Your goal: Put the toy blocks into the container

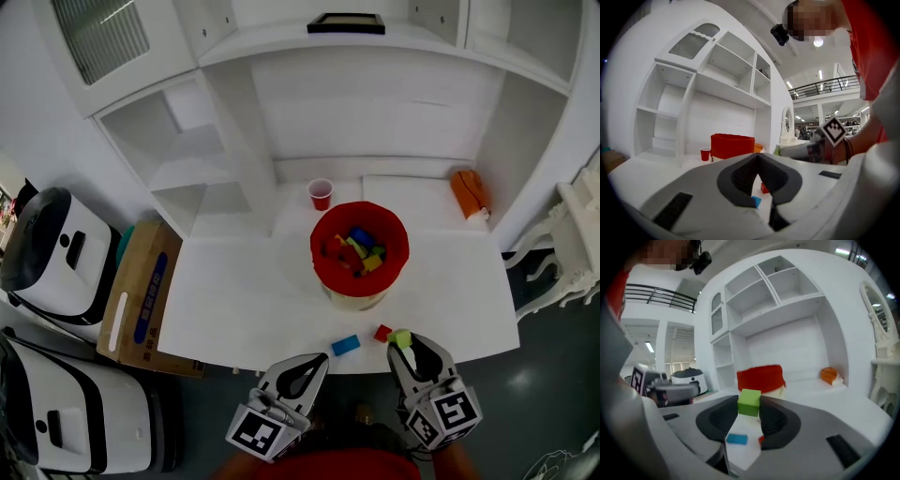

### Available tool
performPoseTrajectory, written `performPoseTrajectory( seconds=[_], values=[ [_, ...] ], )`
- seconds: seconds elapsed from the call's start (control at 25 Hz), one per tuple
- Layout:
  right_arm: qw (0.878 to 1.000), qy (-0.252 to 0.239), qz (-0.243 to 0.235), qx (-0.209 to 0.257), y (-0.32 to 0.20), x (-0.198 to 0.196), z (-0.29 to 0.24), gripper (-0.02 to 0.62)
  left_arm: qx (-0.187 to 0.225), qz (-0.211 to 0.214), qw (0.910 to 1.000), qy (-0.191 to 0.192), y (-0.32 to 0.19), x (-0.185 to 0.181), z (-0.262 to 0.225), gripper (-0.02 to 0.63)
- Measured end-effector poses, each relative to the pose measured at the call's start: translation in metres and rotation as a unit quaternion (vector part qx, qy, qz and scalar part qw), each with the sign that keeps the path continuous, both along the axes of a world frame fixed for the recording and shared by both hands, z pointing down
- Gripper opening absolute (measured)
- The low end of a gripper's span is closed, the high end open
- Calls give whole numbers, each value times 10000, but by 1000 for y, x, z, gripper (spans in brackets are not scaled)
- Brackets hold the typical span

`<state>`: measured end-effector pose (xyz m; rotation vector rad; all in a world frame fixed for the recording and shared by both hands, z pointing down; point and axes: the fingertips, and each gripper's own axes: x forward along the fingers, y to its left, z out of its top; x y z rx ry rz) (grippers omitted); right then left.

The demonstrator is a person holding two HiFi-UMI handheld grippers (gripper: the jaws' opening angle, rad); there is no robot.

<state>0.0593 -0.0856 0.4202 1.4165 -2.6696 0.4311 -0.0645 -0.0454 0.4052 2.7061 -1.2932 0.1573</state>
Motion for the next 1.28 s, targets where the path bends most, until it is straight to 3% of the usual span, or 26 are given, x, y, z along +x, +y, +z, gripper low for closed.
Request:
performPoseTrajectory(
  seconds=[0.12,0.24,0.44,0.56,0.68,0.76,0.92,1.0,1.12,1.28],
  values=[
    [9978,-114,-248,604,-38,-14,-69,147,71,-114,9999,58,-8,-4,0,26],
    [9947,67,-422,939,-79,-31,-102,148,126,-242,9996,117,-15,-9,-3,26],
    [9961,78,-597,638,-132,-55,-97,210,2,-409,9991,81,-22,-13,-6,26],
    [9948,17,-711,733,-132,-59,-102,205,-67,-453,9989,51,-26,-14,-2,26],
    [9925,37,-642,1038,-115,-52,-113,69,-169,-376,9991,60,-31,-10,5,26],
    [9920,-10,-586,1119,-100,-44,-115,14,-224,-240,9995,1,-34,-5,11,32],
    [9925,-159,-577,1067,-69,-31,-111,14,-204,237,9972,-677,-41,6,41,127],
    [9932,-205,-516,1023,-57,-24,-108,14,-417,449,9923,-1076,-44,14,63,146],
    [9943,-257,-370,965,-43,-12,-104,14,-861,853,9788,-1654,-43,28,99,176],
    [9946,-294,-173,977,-32,7,-104,14,-1301,1239,9603,-2135,-45,40,132,236]
  ],
)
